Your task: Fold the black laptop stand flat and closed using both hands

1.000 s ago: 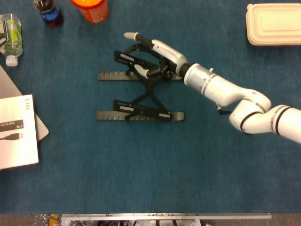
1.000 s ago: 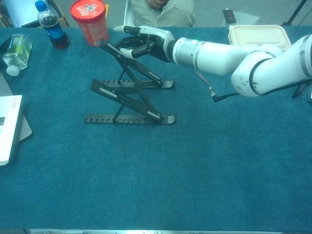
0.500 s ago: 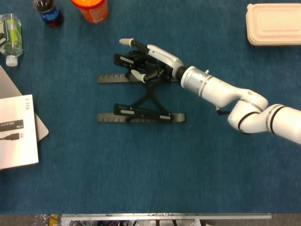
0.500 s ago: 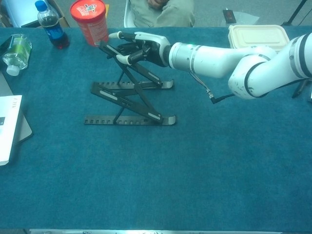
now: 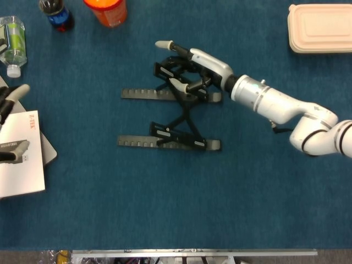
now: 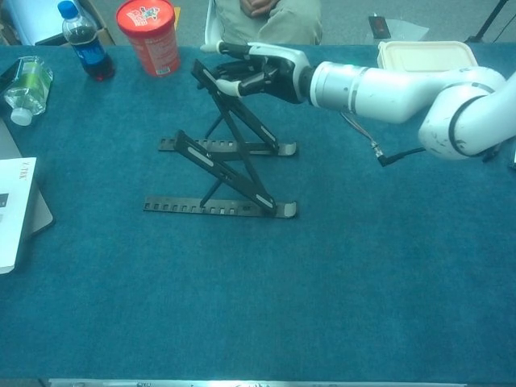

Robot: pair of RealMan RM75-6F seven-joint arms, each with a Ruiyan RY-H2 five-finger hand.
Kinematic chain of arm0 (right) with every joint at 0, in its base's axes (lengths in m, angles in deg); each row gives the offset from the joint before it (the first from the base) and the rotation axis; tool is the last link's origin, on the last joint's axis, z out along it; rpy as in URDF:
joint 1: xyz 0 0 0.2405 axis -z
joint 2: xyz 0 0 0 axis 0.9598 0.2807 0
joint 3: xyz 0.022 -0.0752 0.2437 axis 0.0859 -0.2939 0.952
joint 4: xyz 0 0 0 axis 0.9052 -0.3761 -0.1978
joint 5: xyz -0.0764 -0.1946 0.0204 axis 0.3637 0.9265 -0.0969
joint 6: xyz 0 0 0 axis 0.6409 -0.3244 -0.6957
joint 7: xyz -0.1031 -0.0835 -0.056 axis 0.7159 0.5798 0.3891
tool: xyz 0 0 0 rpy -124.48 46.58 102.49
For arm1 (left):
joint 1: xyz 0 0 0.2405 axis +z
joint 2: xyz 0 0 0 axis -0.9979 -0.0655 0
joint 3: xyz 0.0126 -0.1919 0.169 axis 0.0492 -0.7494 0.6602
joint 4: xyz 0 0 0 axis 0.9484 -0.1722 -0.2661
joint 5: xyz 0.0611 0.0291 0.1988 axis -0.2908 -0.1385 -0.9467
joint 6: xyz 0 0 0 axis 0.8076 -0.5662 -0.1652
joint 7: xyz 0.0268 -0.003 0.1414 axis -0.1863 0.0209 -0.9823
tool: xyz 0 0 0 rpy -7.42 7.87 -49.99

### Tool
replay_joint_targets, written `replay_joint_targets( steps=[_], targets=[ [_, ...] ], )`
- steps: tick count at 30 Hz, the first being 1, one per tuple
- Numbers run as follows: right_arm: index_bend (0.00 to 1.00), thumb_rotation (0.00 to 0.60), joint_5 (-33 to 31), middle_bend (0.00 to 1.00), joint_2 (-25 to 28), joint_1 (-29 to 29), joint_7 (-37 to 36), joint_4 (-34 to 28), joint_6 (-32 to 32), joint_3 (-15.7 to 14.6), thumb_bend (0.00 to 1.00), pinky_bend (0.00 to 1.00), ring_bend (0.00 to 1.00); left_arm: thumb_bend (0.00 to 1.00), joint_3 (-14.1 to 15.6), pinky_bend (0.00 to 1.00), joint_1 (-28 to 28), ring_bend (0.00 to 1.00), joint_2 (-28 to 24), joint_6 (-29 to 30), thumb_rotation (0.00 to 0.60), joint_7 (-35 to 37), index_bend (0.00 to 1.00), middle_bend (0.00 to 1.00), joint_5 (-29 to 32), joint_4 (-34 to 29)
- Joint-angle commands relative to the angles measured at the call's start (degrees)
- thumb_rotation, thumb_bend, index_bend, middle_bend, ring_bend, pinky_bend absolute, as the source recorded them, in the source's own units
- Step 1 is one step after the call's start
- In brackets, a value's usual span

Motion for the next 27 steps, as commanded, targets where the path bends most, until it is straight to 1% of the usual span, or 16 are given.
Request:
replay_joint_targets(
  steps=[1,7,13,16,23,25,27],
  targets=[
    [0.00,0.600,0.49,0.34,0.90,0.58,-0.66,-0.95,1.17,-0.95,0.44,0.35,0.24,0.28,0.51,0.01,-1.13,0.00,-0.50,-1.39,0.600,1.84,0.02,0.07,-0.92,-0.69],
    [0.00,0.600,1.45,0.34,4.08,1.97,-1.57,-3.82,4.47,-2.47,0.44,0.35,0.24,0.28,1.60,0.01,-2.04,0.00,-1.31,-2.63,0.600,4.81,0.02,0.07,-2.80,-1.94],
    [0.00,0.600,2.41,0.34,7.83,3.33,-1.57,-7.55,7.12,-4.18,0.44,0.35,0.24,0.28,2.80,0.01,-3.72,0.00,-2.52,-4.92,0.600,9.93,0.02,0.07,-5.04,-3.83],
    [0.00,0.600,2.58,0.34,9.50,4.10,-1.08,-9.21,8.27,-4.84,0.44,0.35,0.24,0.28,3.43,0.01,-4.93,0.00,-2.94,-6.35,0.600,13.81,0.02,0.07,-6.49,-4.82],
    [0.00,0.600,2.65,0.34,13.33,5.99,0.51,-13.20,10.71,-5.98,0.44,0.35,0.24,0.28,5.35,0.01,-9.16,0.00,-3.01,-10.39,0.600,26.29,0.02,0.06,-11.38,-6.49],
    [0.00,0.600,2.78,0.34,14.46,6.52,1.04,-14.47,11.33,-6.37,0.44,0.35,0.24,0.28,5.95,0.01,-10.70,0.00,-2.56,-11.97,0.600,28.05,0.02,0.06,-12.86,-6.52],
    [0.00,0.600,2.90,0.34,15.45,6.96,1.17,-15.67,11.89,-6.68,0.44,0.35,0.24,0.28,6.28,0.01,-11.79,0.01,-1.85,-13.14,0.600,28.24,0.02,0.06,-13.64,-6.51]
  ],
)
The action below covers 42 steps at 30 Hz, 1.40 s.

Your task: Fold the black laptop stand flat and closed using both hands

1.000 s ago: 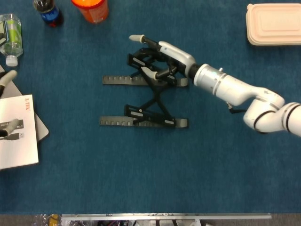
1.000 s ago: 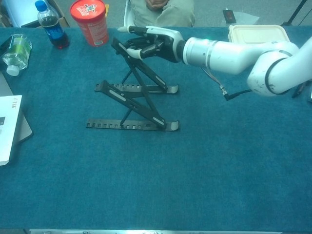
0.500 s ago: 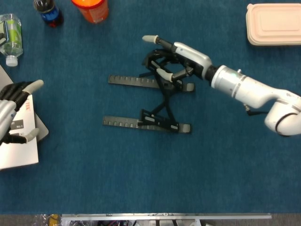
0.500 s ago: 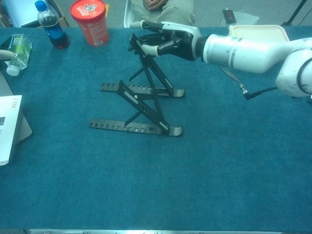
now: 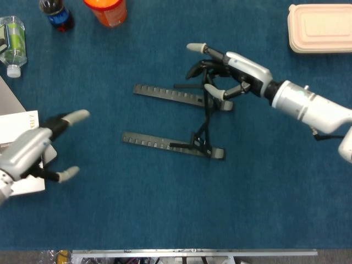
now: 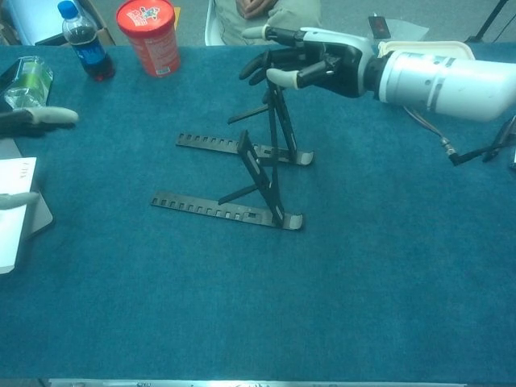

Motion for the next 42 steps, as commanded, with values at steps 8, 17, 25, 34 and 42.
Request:
replay_joint_targets(
  steps=[8,17,25,34,42],
  targets=[
    [0.00,0.600,0.73,0.34,4.81,2.69,2.67,-5.84,3.33,-1.52,0.44,0.35,0.24,0.28,3.78,0.01,-6.07,0.01,2.83,-5.38,0.600,5.43,0.02,0.06,-5.22,-2.28],
    [0.00,0.600,1.23,0.34,7.67,5.40,4.09,-9.07,5.78,-2.96,0.44,0.35,0.24,0.28,8.76,0.01,-9.95,0.01,4.09,-3.13,0.600,17.97,0.02,0.06,-11.58,-1.66],
    [0.00,0.600,1.87,0.34,9.64,7.55,5.10,-11.13,7.74,-4.03,0.44,0.35,0.24,0.28,10.36,0.01,-14.33,0.01,7.16,-0.90,0.600,26.98,0.02,0.05,-13.88,1.77],
    [0.00,0.600,2.46,0.34,10.74,8.78,5.73,-12.25,8.53,-4.47,0.44,0.35,0.24,0.28,9.93,0.01,-21.10,0.01,11.92,-1.44,0.600,36.28,0.02,0.05,-13.35,6.18],
    [0.00,0.600,3.03,0.34,11.46,9.29,6.45,-13.36,8.86,-4.56,0.44,0.35,0.24,0.28,10.01,0.01,-26.37,0.01,16.27,0.48,0.600,45.25,0.02,0.05,-13.85,10.17]
  ],
)
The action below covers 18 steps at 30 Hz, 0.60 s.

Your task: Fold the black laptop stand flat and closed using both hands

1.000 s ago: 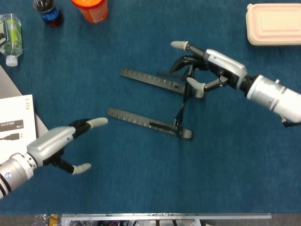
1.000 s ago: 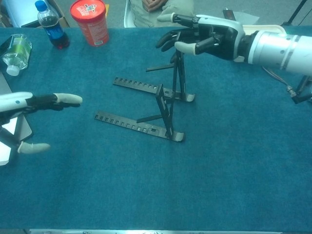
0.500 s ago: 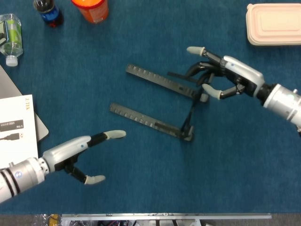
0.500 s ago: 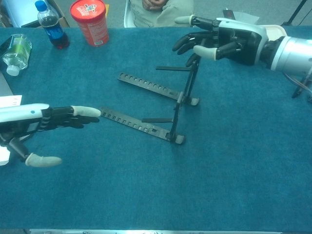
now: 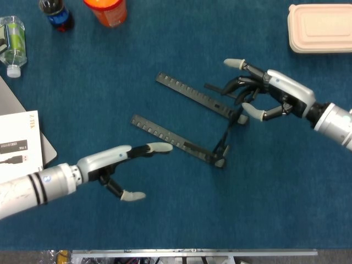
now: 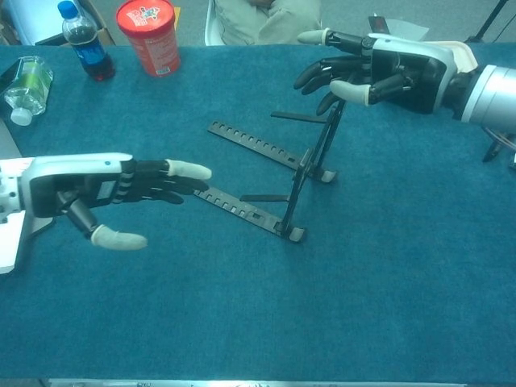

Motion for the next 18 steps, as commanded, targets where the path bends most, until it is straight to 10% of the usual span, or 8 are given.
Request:
replay_joint_targets(
  steps=[1,18],
  targets=[
    [0.00,0.600,0.12,0.34,0.28,0.26,0.27,-0.40,0.18,-0.09,0.44,0.35,0.24,0.28,0.15,0.01,-2.25,0.01,2.31,1.30,0.600,3.75,0.02,0.05,-0.24,1.99],
    [0.00,0.600,0.40,0.34,1.94,2.04,1.85,-2.11,1.13,-0.40,0.44,0.35,0.24,0.28,0.42,0.01,-8.26,0.01,13.56,2.62,0.600,15.61,0.01,0.05,3.18,11.33]
  ],
)
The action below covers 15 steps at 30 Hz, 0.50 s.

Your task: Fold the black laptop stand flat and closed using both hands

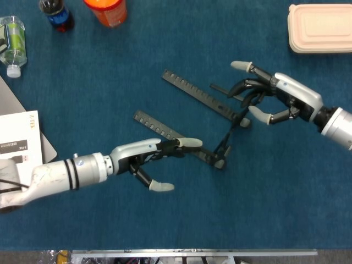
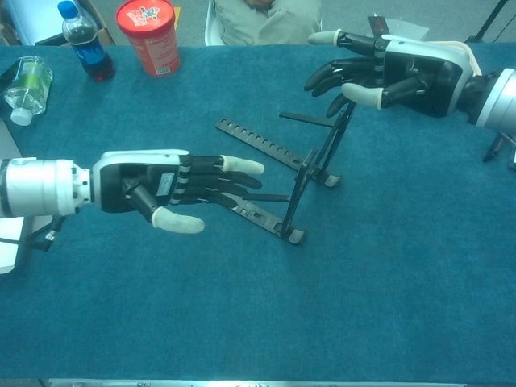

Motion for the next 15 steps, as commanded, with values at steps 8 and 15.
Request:
replay_joint_targets(
  steps=[8,15],
  targets=[
    [0.00,0.600,0.79,0.34,0.64,0.72,-0.31,-0.27,0.86,-0.30,0.44,0.35,0.24,0.28,0.27,0.01,-2.55,0.01,2.44,-2.28,0.600,-2.96,0.01,0.05,2.84,3.63],
    [0.00,0.600,0.86,0.34,0.78,1.00,-0.52,0.04,0.88,-0.34,0.44,0.35,0.24,0.28,0.12,0.01,-2.93,0.00,4.28,-1.45,0.600,-2.09,0.01,0.05,4.27,3.79]
  ],
)
